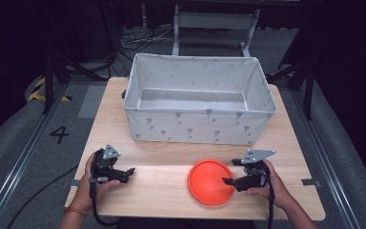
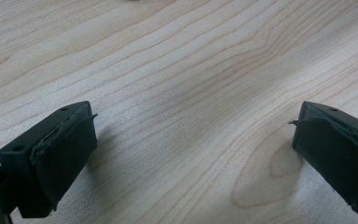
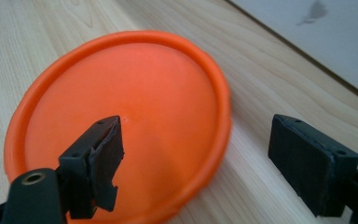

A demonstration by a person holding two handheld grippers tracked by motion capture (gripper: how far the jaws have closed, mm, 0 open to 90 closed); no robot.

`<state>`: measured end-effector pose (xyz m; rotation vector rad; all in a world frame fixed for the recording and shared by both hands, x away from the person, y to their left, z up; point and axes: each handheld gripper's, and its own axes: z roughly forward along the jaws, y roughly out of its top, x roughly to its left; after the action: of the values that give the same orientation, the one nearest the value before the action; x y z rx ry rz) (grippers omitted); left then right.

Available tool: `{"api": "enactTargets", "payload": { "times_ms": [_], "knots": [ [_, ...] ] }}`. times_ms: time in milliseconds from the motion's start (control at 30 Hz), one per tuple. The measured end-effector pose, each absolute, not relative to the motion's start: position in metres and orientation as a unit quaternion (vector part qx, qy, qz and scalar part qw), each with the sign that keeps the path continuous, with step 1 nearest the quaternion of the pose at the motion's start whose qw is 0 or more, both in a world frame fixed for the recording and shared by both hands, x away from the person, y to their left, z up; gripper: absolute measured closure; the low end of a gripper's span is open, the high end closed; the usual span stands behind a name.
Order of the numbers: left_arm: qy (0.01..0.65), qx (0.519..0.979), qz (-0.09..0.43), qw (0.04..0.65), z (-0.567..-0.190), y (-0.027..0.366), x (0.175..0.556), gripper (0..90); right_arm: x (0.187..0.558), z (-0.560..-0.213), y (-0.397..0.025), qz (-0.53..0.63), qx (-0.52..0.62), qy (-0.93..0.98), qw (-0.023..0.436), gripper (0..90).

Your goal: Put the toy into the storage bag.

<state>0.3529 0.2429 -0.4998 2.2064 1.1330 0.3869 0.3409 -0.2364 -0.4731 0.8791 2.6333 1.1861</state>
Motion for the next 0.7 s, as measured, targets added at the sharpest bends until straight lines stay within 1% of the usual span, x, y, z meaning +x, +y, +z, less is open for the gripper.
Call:
{"api": "enactTargets", "payload": {
  "times_ms": [133,167,200,367,400,467,567,600,700],
  "knots": [
    [0.431,0.834,0.147,0.31,-0.5,0.243,0.352,0.2,0.348,-0.48,-0.224,0.381,0.282,0.879,0.047,16.6],
    [0.431,0.835,0.146,0.31,-0.5,0.243,0.353,0.2,0.351,-0.482,-0.223,0.375,0.284,0.881,0.05,16.6],
    [0.432,0.834,0.148,0.31,-0.5,0.243,0.352,0.2,0.354,-0.485,-0.22,0.372,0.284,0.883,0.039,16.5],
    [0.432,0.834,0.147,0.31,-0.5,0.243,0.352,0.2,0.351,-0.489,-0.216,0.364,0.273,0.89,0.023,16.6],
    [0.432,0.834,0.147,0.31,-0.5,0.243,0.352,0.2,0.35,-0.491,-0.214,0.355,0.262,0.897,0.016,15.4],
    [0.432,0.834,0.147,0.31,-0.5,0.243,0.352,0.2,0.347,-0.493,-0.211,0.352,0.253,0.901,0.028,12.2],
    [0.432,0.834,0.147,0.31,-0.5,0.243,0.352,0.2,0.344,-0.493,-0.208,0.345,0.249,0.904,0.041,12.0],
    [0.432,0.834,0.147,0.311,-0.5,0.243,0.352,0.1,0.342,-0.494,-0.207,0.341,0.243,0.906,0.051,12.1],
    [0.432,0.834,0.147,0.311,-0.5,0.243,0.352,0.1,0.341,-0.493,-0.204,0.333,0.243,0.909,0.055,12.7]
  ]
}}
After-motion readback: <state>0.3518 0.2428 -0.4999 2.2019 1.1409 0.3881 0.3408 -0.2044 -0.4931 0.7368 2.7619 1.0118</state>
